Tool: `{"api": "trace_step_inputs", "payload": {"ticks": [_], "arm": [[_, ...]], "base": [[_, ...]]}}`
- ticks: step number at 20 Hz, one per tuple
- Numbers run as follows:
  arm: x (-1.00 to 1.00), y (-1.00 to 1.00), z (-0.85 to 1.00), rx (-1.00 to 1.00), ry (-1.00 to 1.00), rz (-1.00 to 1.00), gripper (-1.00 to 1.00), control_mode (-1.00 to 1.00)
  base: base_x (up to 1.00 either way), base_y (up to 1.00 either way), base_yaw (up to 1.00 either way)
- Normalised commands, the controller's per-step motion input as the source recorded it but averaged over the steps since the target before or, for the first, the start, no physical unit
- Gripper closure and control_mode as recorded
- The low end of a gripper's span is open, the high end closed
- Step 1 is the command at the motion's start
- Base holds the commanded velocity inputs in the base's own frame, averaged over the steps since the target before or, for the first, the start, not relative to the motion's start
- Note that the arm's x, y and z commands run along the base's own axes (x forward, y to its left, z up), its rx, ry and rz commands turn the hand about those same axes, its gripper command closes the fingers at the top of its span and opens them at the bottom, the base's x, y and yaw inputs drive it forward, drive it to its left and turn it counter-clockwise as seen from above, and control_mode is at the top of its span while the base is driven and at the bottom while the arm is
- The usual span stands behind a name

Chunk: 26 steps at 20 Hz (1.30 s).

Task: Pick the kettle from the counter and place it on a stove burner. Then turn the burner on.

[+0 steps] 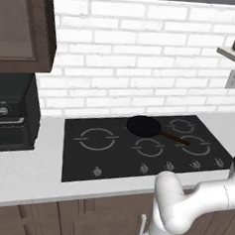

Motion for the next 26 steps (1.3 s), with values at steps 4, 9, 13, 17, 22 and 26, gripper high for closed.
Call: {"api": "trace_step_inputs", "payload": {"ticks": [4,9,13,17,22,26], "arm": [[0.0,0.0,-0.16,0.05,0.0,0.0,-1.0,-1.0],[0.0,0.0,-0.09,0.02,0.0,0.0,-1.0,-1.0],[0.0,0.0,0.0,0.0,0.0,0.0,-1.0,-1.0],[-0.02,0.0,0.0,0.0,0.0,0.0,1.0,-1.0],[-0.02,0.02,0.0,0.0,0.0,0.04,1.0,-1.0],[-0.18,0.49,0.09,-0.01,-0.08,0.13,1.0,-1.0]], "base": [[0.0,0.0,0.0],[0.0,0.0,0.0],[0.0,0.0,0.0],[0.0,0.0,0.0],[0.0,0.0,0.0],[0.0,0.0,0.0]]}}
